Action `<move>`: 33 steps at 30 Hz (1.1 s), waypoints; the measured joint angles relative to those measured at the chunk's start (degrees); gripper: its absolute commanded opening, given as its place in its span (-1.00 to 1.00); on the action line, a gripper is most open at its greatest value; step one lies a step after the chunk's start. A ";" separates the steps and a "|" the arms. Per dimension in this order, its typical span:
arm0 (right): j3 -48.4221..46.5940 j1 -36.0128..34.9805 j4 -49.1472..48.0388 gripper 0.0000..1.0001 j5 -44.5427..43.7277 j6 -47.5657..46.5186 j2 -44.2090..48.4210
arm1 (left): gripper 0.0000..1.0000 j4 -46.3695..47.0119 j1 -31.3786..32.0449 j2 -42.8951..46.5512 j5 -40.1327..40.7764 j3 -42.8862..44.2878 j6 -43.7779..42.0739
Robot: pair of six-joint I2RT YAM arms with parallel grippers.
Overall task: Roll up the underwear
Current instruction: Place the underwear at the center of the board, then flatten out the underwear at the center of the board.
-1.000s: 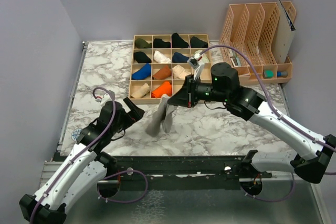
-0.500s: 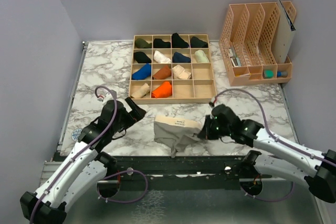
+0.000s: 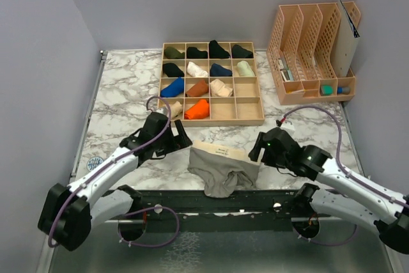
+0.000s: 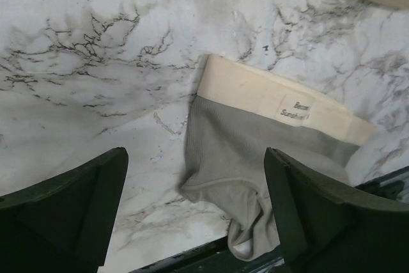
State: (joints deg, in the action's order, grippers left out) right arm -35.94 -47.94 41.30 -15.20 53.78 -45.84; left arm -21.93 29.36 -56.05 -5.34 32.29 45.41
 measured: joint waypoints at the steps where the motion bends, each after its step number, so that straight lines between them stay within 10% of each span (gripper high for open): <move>1: 0.04 0.13 0.68 0.54 -2.03 0.83 -1.79 | 0.79 1.20 0.22 -2.40 -0.24 0.04 -1.33; 21: 7.54 7.04 -18.10 -0.15 -3.37 -1.62 -20.72 | 0.43 14.75 4.90 -23.93 -3.23 4.13 -13.05; 29: 8.76 8.31 -23.76 -0.95 -0.02 -4.52 -21.59 | -0.37 21.22 4.90 -27.76 -4.48 4.09 -13.53; 33: 8.79 8.31 -23.30 -1.00 1.53 -6.62 -20.79 | -0.77 23.91 5.03 -28.96 -5.57 3.26 -13.03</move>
State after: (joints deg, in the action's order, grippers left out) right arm -27.16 -39.64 18.00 -13.67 47.16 -66.63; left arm 1.98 34.39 -85.01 -10.92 35.55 32.38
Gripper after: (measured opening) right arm 0.015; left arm 0.229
